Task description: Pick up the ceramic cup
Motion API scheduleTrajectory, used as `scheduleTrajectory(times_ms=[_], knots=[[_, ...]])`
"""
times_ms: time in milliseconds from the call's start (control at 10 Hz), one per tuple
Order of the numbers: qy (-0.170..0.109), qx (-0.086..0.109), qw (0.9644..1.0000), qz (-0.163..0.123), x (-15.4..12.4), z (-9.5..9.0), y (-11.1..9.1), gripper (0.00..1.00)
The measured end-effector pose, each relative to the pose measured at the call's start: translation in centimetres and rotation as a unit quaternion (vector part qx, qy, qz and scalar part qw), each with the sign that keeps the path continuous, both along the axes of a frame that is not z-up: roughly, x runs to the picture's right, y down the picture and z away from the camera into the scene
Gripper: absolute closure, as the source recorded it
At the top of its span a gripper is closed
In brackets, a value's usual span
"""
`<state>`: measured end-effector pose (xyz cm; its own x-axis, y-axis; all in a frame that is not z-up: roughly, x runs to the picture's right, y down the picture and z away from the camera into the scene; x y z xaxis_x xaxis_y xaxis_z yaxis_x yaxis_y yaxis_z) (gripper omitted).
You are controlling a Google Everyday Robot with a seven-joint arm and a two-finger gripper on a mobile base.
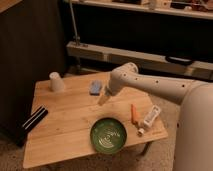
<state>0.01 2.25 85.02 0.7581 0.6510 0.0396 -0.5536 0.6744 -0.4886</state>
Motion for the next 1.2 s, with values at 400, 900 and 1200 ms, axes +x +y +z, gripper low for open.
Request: scheduleTrajectory(times_ms=[400,900,1200], knots=[[-0.034,0.025,0.9991,-0.012,-6.5,2.0,-4.2,0.2],[-0.076,0.041,0.9944,-0.062,-18.5,5.3,-10.6,0.2],[-0.139,0.043,0.9877,-0.058,-24.2,7.1,-13.0,0.2]])
